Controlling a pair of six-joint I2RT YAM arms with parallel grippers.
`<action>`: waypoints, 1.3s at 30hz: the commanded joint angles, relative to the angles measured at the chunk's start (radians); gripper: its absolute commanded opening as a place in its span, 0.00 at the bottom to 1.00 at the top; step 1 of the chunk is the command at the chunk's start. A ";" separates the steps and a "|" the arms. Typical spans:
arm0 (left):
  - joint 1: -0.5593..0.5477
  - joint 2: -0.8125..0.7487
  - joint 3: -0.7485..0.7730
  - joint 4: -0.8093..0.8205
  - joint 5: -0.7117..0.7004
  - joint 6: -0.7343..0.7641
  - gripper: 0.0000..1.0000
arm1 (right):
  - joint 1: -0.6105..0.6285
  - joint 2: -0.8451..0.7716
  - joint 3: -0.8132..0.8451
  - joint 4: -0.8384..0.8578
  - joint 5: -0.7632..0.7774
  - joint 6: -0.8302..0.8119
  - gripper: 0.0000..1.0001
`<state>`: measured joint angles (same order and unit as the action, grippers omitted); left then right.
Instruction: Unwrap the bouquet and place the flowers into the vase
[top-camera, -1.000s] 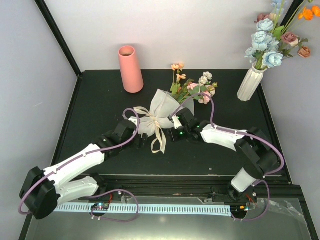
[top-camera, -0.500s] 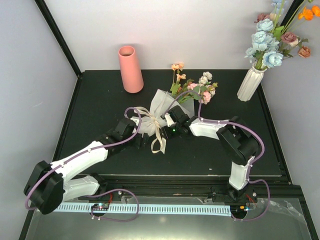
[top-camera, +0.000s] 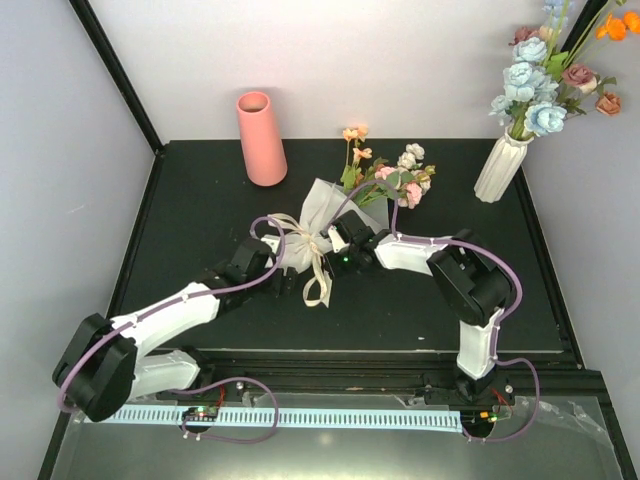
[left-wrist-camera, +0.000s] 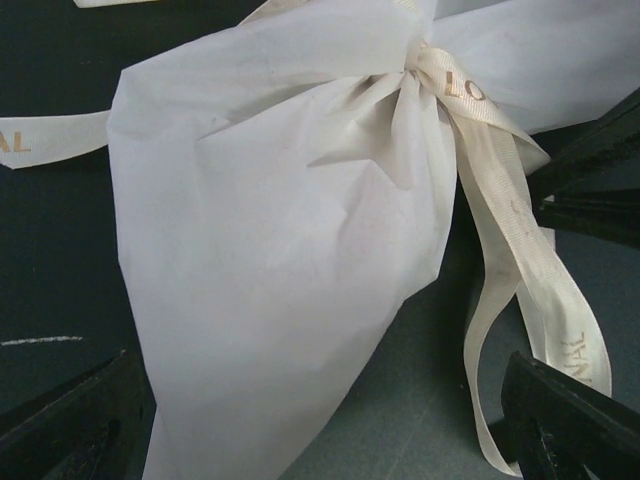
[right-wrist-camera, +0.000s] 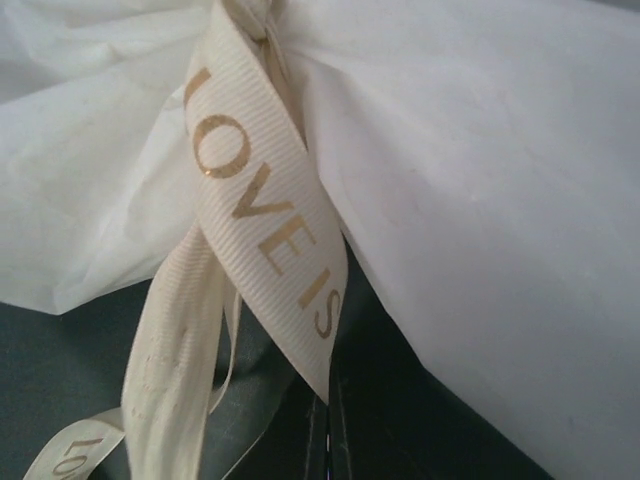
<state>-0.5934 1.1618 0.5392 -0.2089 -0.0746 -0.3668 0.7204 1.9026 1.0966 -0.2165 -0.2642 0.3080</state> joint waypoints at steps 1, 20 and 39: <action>0.007 0.039 0.018 0.077 -0.026 0.036 0.99 | 0.006 -0.074 -0.027 -0.032 -0.004 -0.016 0.02; 0.006 0.309 0.023 0.400 0.134 0.026 0.65 | 0.006 -0.235 -0.046 -0.136 -0.034 -0.011 0.01; 0.005 0.273 -0.010 0.373 0.045 0.020 0.06 | 0.007 -0.376 0.072 -0.351 0.111 -0.081 0.02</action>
<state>-0.5903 1.4517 0.5274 0.1497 0.0246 -0.3401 0.7204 1.5909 1.1229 -0.4992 -0.2020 0.2554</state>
